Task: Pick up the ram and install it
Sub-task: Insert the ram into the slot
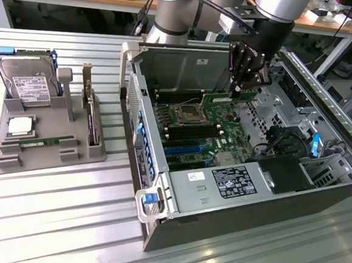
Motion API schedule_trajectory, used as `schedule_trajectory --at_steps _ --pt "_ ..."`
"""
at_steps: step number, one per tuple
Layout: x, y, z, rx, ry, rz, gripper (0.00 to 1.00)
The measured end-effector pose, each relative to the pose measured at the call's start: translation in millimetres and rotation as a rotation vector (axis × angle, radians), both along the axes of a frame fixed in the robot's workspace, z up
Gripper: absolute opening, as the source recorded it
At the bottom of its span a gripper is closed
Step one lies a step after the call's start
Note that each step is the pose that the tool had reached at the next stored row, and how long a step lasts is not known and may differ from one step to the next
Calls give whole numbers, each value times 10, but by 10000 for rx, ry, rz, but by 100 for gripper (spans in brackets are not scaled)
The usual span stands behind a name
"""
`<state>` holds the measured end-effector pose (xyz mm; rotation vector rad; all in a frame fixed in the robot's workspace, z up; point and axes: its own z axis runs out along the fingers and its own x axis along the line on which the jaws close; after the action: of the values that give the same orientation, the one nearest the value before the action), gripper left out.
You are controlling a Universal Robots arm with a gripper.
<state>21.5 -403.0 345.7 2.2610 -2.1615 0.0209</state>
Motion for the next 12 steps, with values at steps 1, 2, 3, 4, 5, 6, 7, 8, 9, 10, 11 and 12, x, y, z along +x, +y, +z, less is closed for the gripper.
schedule_trajectory --at_steps 1,2,3,4,5,6,7,8,9,10,11,12 --pt "0 0 -5 -1 0 0 12" --pt "0 0 -9 0 0 -1 12" --pt "0 0 -14 0 0 -1 12" --pt "0 0 -17 0 0 0 12" --pt "0 0 -20 0 0 0 12" --pt "0 0 -27 0 0 0 12" --pt "0 0 -31 0 0 0 12" --pt "0 0 -33 -1 0 0 12" --pt "0 0 -35 0 0 0 12" --pt "0 0 -39 0 0 0 12" --pt "0 0 -43 0 0 0 12" --pt "0 0 -46 0 0 0 12"
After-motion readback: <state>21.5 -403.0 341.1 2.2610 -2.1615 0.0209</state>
